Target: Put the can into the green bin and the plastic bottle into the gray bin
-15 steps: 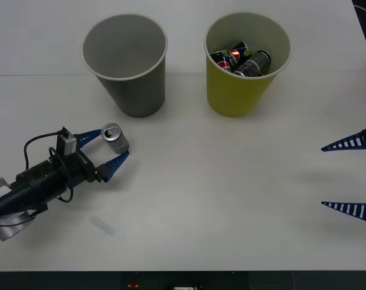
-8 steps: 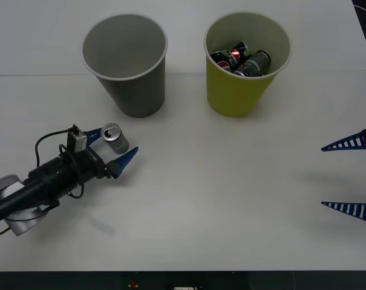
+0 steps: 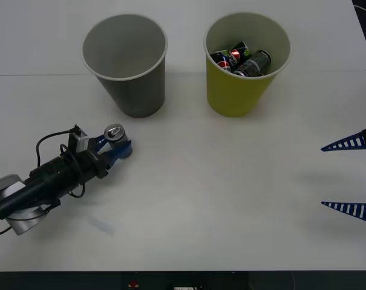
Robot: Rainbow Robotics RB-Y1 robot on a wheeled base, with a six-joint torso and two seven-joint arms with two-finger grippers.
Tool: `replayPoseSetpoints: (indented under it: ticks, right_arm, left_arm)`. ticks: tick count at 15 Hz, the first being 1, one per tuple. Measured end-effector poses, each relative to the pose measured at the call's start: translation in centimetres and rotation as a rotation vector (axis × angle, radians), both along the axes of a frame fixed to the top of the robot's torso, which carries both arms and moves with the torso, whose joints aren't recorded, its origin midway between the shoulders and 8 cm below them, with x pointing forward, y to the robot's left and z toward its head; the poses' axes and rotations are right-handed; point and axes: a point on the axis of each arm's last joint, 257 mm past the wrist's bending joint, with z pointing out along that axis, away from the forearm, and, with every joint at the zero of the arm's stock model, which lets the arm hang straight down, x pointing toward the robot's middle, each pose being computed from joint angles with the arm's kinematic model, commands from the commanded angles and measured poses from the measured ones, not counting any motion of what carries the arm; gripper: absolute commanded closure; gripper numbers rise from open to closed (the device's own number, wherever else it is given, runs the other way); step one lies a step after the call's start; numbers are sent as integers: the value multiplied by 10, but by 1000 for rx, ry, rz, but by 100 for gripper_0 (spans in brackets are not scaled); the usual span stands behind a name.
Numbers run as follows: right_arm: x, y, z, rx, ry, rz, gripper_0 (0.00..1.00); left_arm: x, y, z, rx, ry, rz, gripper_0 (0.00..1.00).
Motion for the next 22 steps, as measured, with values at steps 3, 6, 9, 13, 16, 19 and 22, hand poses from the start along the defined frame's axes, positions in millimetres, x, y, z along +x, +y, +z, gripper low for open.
replayPoseSetpoints:
  ticks: [3,6,9,13,16,19,22]
  right_arm:
    - [0,0,0,0,0,0,0]
    - [0,0,0,0,0,0,0]
    - [0,0,0,0,0,0,0]
    - [0,0,0,0,0,0,0]
    - [0,0,0,0,0,0,0]
    - [0,0,0,0,0,0,0]
    - [0,0,0,0,0,0,0]
  left_arm:
    - [0,2,1,4,-2,-1,100]
    - [-3,8,8,17,-10,-12,100]
    - [-16,19,15,29,-14,-29,100]
    - [-40,40,32,69,14,-94,100]
    - [-65,49,45,96,63,-165,100]
    - [-84,45,63,149,104,-222,100]
    - [-98,35,83,193,159,-268,100]
